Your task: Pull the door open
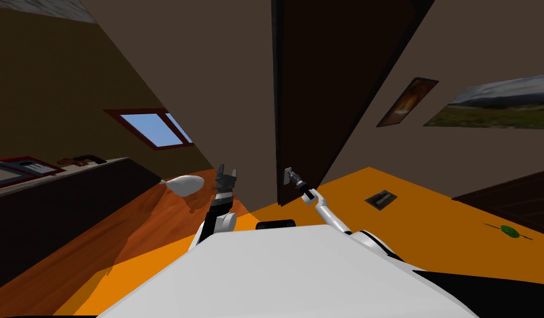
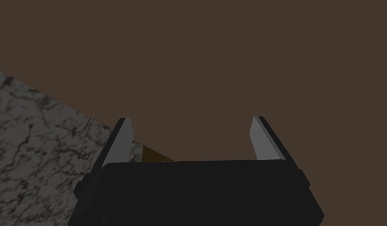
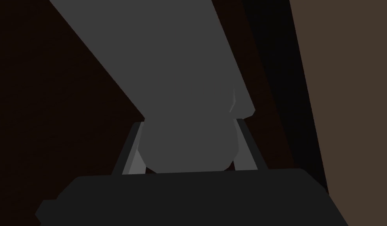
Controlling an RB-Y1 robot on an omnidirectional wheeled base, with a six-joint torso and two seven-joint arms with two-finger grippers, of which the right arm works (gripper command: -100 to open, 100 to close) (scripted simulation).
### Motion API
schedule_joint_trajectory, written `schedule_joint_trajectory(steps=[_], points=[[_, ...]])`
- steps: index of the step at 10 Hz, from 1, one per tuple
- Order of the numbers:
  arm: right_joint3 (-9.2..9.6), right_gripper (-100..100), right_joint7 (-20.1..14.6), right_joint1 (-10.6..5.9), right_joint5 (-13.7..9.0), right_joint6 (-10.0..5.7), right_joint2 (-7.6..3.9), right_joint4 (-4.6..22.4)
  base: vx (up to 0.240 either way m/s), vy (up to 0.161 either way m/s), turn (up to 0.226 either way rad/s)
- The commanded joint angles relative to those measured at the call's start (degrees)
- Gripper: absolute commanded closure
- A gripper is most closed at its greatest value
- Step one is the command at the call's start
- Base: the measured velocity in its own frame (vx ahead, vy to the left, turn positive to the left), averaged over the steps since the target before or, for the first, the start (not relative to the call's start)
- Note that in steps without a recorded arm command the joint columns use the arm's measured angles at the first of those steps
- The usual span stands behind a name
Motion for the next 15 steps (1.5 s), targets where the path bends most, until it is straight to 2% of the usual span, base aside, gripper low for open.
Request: schedule_joint_trajectory(steps=[1, 3, 4, 7, 10, 12, 13, 14, 15], points=[[0.73, 100, -1.6, 0.09, -0.5, -0.21, 0.52, 0.4, -0.039, -0.028, 0.045], [0.8, 100, -5.2, -0.46, -2.7, -0.31, 0.43, 1.2, -0.053, -0.04, 0.123], [0.8, 100, -5.8, -0.46, -2.7, -0.31, 0.43, 1.2, -0.044, -0.049, 0.05], [0.89, 100, -10.3, -1.09, -5.2, -0.43, 0.32, 2.2, -0.042, -0.031, 0.061], [0.93, 100, -12.7, -1.4, -6.4, -0.49, 0.27, 2.6, -0.041, -0.031, 0.068], [1.02, 100, -16.5, -2.06, -9.1, -0.61, 0.16, 3.6, -0.057, -0.043, 0.103], [1.02, 100, -17.4, -2.06, -9.1, -0.61, 0.16, 3.6, -0.054, -0.043, 0.053], [1.07, 100, -19.4, -2.41, -10.5, -0.67, 0.1, 4.1, -0.055, -0.037, 0.102], [1.07, 100, -19.7, -2.41, -10.5, -0.67, 0.1, 4.1, -0.038, -0.021, 0.038]])
